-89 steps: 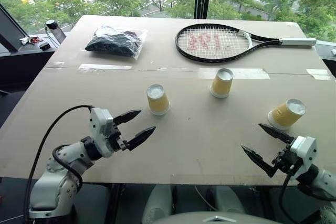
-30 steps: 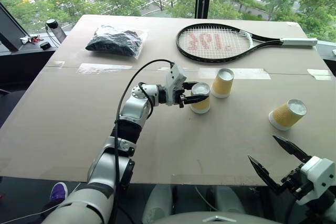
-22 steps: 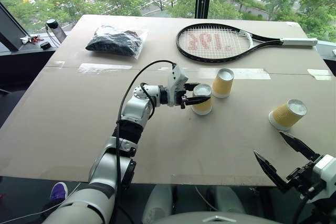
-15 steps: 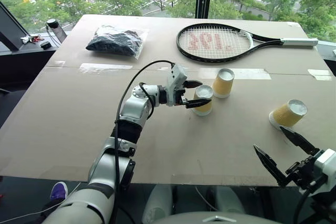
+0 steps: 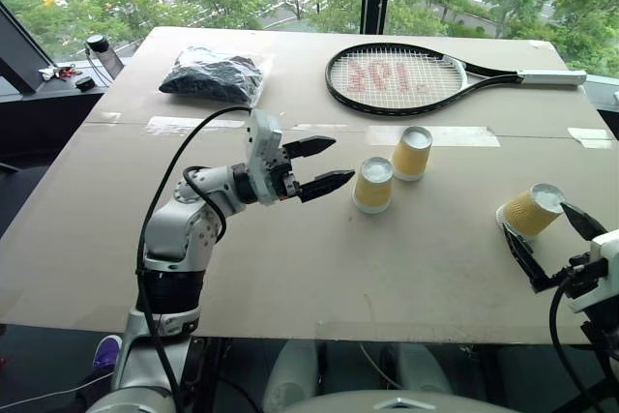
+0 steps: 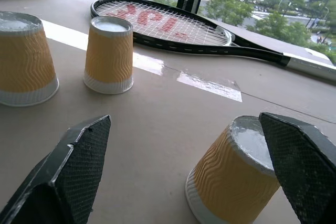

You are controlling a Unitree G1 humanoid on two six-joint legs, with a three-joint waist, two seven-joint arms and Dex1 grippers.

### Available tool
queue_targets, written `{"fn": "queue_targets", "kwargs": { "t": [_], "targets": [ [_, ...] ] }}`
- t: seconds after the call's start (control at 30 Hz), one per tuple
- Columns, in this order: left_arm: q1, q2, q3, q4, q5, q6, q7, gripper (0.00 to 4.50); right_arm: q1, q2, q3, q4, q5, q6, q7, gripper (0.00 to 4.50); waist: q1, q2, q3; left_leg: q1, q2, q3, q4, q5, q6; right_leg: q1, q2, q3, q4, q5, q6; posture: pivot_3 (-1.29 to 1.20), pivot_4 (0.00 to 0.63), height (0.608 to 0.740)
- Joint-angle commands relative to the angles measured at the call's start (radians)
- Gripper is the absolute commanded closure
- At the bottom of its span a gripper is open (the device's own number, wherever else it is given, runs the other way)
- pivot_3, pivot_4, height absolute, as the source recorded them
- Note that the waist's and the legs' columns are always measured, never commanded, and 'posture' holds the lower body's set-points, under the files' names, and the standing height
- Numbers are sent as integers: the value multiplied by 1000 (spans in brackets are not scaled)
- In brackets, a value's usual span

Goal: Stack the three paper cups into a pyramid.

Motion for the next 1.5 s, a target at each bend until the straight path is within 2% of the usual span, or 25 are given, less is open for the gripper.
{"fn": "queue_targets", "kwargs": {
  "t": [0.03, 0.2, 0.37, 0.8, 0.83, 0.87, 0.9, 0.93, 1.0, 1.23, 1.5],
  "targets": [
    [65, 75, 12, -161, -109, 39, -78, 75, -94, -18, -58, 68, -1, 103, -78, 0, 2, 1, 0, 0, 0, 0, 0, 0, 0, 0, 0, 0, 0, 0, 0, 0, 150, 740],
    [78, 111, 11, -213, -176, 72, -62, 75, -201, -15, -98, 129, 54, 213, -118, 0, 8, 2, 0, 0, -1, -2, 0, -1, 2, 1, 3, -2, 0, 0, 0, 0, 150, 740],
    [86, 124, -4, -254, -207, 88, -47, 75, -277, -32, -84, 191, 31, 305, -152, 0, 1, 3, 0, 0, -2, 0, 0, -1, 3, 0, 4, -1, 0, 0, 0, 0, 150, 740],
    [143, 155, 14, -269, -235, 60, -45, 75, -364, -25, -46, 193, 42, 391, -145, 0, 2, 3, 1, 1, -1, 1, -2, -1, 3, -1, 6, -1, 0, 0, 0, 0, 150, 740],
    [147, 156, 14, -271, -235, 57, -45, 0, -367, -25, -45, 194, 40, 392, -145, 548, 2, 3, 1, 1, -1, 1, -2, -1, 3, -1, 6, -1, 0, 0, 0, 0, 150, 740],
    [153, 157, 14, -271, -233, 52, -46, 0, -371, -25, -44, 197, 38, 392, -144, 801, 1, 3, 1, 1, -1, 1, -2, -1, 3, -1, 6, -1, 0, 0, 0, 0, 150, 740],
    [160, 157, 18, -269, -230, 46, -44, 0, -374, -26, -43, 199, 35, 390, -142, 1377, 1, 3, 1, 1, -1, 1, -2, -1, 3, -1, 6, -1, 0, 0, 0, 0, 150, 740],
    [166, 157, 22, -266, -226, 41, -42, 0, -375, -26, -44, 199, 34, 389, -141, 1567, 1, 3, 1, 1, -1, 1, -2, -1, 3, -1, 6, -1, 0, 0, 0, 0, 150, 740],
    [180, 158, 29, -259, -217, 27, -39, 0, -369, -34, -45, 186, 42, 390, -123, 2309, 1, 3, 1, 1, -1, 1, -2, -1, 3, -1, 6, -1, 0, 0, 0, 0, 150, 740],
    [261, 139, 67, -218, -183, -39, 2, 0, -400, -71, 1, 67, 139, 425, -17, 2307, -4, 4, 1, 1, -1, 1, -2, -1, 3, -1, 6, -1, 0, 0, 0, 0, 150, 740],
    [332, 154, 109, -180, -157, -90, -4, 0, -579, -104, 259, 68, 122, 465, 56, 2307, -16, 3, 3, 0, -1, 0, -4, -2, 3, -1, 5, -1, -1, 0, 0, 0, 150, 740]
  ]
}}
